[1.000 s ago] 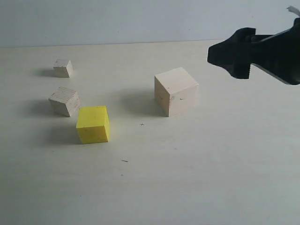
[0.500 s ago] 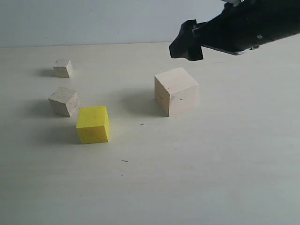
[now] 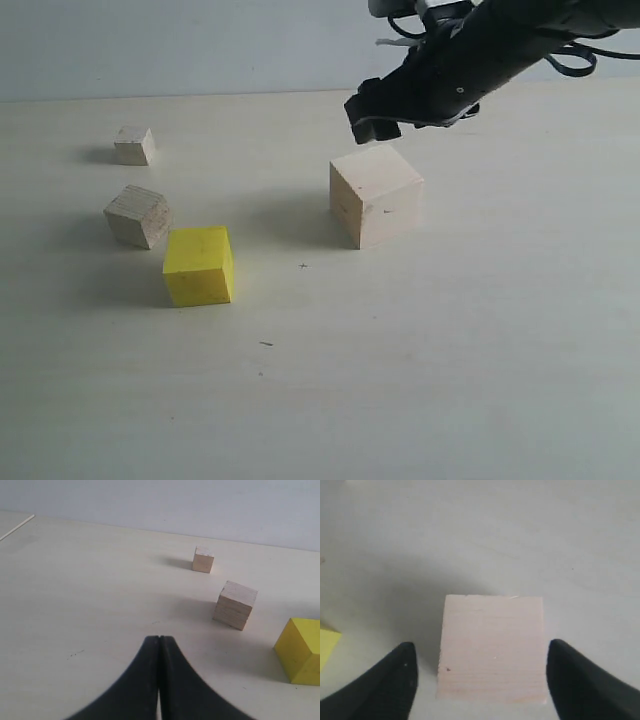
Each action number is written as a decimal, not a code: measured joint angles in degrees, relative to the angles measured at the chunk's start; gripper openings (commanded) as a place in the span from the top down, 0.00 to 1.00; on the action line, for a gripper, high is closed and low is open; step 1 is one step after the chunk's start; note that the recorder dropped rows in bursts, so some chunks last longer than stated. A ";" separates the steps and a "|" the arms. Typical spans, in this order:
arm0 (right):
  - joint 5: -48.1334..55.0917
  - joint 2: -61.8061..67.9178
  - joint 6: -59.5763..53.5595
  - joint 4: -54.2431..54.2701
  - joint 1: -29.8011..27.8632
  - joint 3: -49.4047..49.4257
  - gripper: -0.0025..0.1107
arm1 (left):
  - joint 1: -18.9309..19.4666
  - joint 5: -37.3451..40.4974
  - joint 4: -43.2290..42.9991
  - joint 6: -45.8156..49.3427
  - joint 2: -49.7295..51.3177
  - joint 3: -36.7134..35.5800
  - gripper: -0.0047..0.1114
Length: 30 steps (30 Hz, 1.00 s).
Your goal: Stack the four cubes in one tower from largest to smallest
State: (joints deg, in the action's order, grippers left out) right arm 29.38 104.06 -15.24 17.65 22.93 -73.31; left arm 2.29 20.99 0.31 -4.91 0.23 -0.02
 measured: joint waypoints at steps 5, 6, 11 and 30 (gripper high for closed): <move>0.25 2.90 4.56 -3.84 0.00 -4.09 0.71 | 0.00 0.00 0.00 0.00 0.00 0.00 0.96; 0.25 3.15 4.99 -4.40 0.00 -4.87 0.73 | 0.00 0.00 0.00 0.00 0.00 0.00 0.96; 0.25 4.76 6.73 -10.29 0.00 -7.62 0.76 | 0.00 0.00 0.00 0.00 0.00 0.00 0.96; 1.56 12.53 15.24 -17.15 -5.48 -8.04 0.76 | 0.00 0.00 0.00 0.00 0.00 0.00 0.96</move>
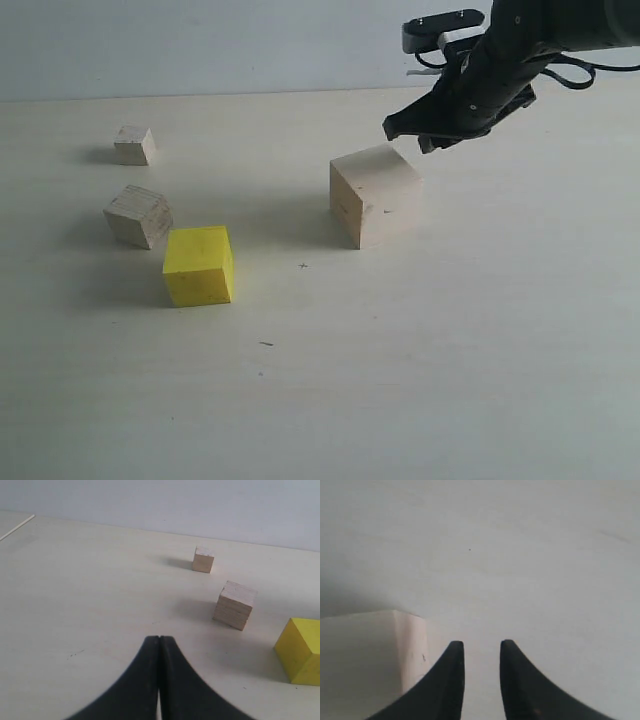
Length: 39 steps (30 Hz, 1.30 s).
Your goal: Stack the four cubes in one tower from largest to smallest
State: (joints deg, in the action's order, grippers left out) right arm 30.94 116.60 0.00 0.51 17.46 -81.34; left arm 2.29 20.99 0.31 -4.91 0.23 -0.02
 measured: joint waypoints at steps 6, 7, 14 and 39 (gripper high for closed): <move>-0.24 2.88 -0.87 1.23 0.00 -1.40 0.76 | 0.00 0.00 0.00 0.00 0.00 0.00 0.96; -0.24 3.26 -0.98 1.23 0.00 -1.98 0.76 | 0.00 0.00 0.00 0.00 0.00 0.00 0.96; 3.13 5.45 -6.31 7.64 0.00 -6.78 0.77 | 0.00 0.00 0.00 0.00 0.00 0.00 0.96; 13.93 8.11 -21.82 21.17 6.90 -8.23 0.80 | 0.00 0.00 0.00 0.00 0.00 0.00 0.96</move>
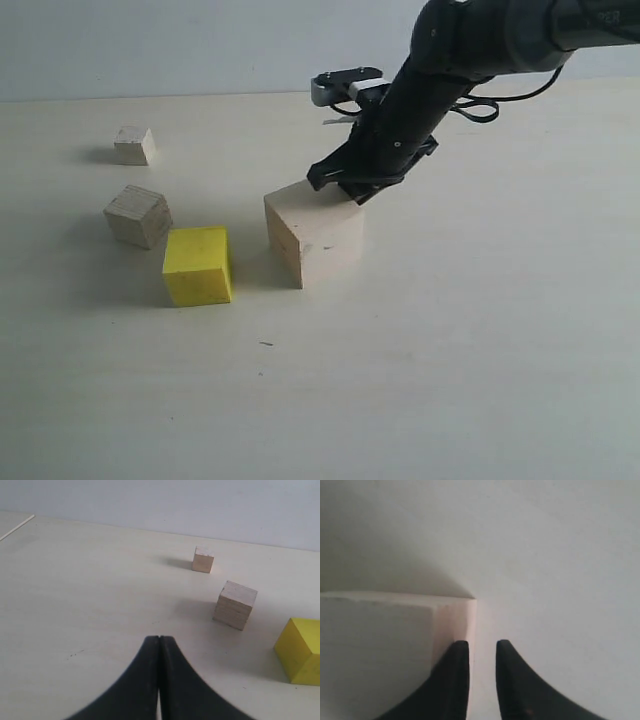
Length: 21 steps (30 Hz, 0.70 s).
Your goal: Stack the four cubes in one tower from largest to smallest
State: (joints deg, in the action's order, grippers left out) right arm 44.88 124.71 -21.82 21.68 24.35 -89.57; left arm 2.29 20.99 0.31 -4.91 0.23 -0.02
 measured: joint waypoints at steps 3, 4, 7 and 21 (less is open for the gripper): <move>0.08 0.00 -0.13 0.00 0.48 0.00 0.80 | 0.00 0.00 0.00 0.00 0.00 0.00 0.96; 0.08 0.00 0.10 0.00 0.48 0.00 0.80 | 0.00 0.00 0.00 0.00 0.00 0.00 0.96; 0.35 0.00 3.01 -1.94 0.48 0.00 0.80 | 0.00 0.00 0.00 0.00 0.00 0.00 0.96; 7.98 -6.23 15.37 -11.36 0.48 0.00 0.96 | 0.00 0.00 0.00 0.00 0.00 0.00 0.96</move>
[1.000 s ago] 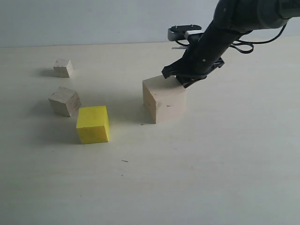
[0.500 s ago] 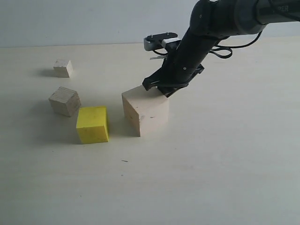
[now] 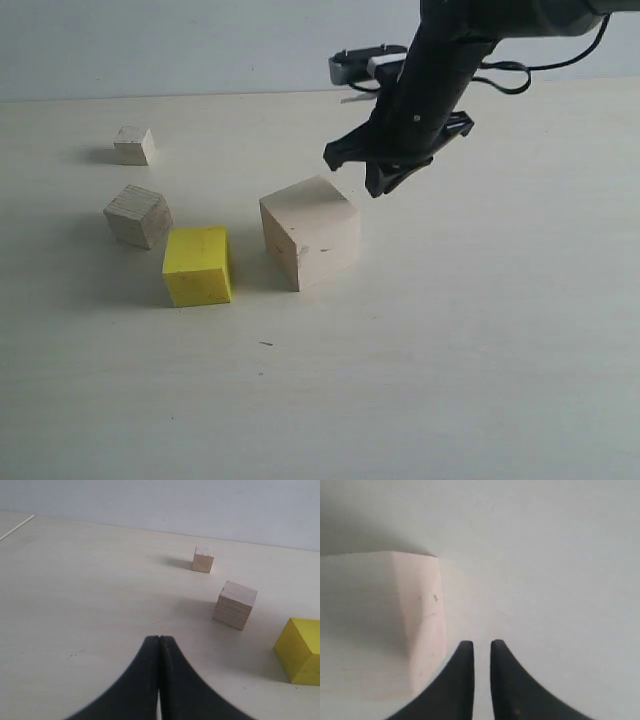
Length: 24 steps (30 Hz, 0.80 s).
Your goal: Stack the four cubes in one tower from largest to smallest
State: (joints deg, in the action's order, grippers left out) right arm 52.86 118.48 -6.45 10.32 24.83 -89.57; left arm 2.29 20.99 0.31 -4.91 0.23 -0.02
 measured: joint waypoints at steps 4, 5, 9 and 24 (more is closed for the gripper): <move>3.79 -5.38 3.14 0.09 0.00 0.17 0.98 | 0.00 0.00 0.00 0.00 0.00 0.00 0.96; 4.48 -8.36 3.65 1.43 0.00 1.54 0.98 | 0.00 0.00 0.00 0.00 0.00 0.00 0.96; 4.97 -13.38 3.65 6.10 0.00 6.67 0.98 | 0.00 0.00 0.00 0.00 0.00 0.00 0.96; -11.97 -13.92 3.24 10.52 11.74 22.47 0.98 | 0.00 0.00 0.00 0.00 0.00 0.00 0.96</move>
State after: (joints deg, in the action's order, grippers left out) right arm 40.90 104.56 -3.21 20.84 36.57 -67.10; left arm 2.29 20.99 0.31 -4.91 0.23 -0.02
